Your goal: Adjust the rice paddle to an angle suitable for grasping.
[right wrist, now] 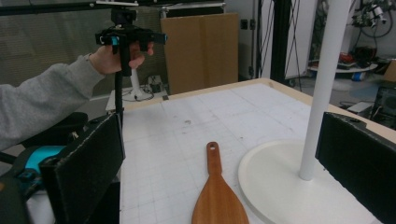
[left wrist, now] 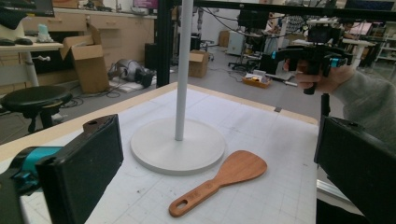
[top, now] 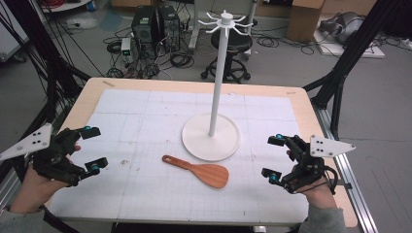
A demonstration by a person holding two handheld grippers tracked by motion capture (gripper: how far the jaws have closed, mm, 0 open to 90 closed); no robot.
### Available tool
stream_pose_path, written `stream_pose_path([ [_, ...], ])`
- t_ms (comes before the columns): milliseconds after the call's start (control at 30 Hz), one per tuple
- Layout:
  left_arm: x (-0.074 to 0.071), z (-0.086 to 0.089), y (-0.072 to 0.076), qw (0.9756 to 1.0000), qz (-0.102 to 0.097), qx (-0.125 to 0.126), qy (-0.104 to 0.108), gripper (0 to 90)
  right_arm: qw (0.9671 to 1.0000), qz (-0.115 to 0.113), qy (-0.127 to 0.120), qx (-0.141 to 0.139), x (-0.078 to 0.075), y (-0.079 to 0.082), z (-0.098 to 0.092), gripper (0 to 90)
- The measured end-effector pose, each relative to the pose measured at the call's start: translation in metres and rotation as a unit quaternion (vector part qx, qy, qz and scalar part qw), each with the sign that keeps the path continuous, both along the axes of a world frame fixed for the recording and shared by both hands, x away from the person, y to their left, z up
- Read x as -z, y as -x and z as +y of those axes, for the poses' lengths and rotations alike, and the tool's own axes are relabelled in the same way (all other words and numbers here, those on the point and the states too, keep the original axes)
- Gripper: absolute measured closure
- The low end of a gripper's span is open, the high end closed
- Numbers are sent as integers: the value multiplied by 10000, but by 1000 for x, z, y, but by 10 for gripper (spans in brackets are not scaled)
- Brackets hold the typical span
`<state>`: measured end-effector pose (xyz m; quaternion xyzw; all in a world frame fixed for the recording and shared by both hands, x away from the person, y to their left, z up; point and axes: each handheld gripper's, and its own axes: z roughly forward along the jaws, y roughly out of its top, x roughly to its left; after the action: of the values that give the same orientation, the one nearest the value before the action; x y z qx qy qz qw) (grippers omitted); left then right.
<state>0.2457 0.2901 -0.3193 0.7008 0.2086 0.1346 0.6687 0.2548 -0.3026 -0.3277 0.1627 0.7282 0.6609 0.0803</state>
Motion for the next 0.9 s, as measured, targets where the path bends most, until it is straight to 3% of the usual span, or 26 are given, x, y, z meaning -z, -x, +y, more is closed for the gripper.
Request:
stream_pose_path([
  [467, 3, 2, 1, 10000, 7, -71, -31, 18, 9994, -166, 54, 299, -2, -4, 2, 1],
  [900, 6, -5, 2, 9996, 30, -70, -289, 17, 9983, -47, 504, 276, 5, -15, 19, 2],
])
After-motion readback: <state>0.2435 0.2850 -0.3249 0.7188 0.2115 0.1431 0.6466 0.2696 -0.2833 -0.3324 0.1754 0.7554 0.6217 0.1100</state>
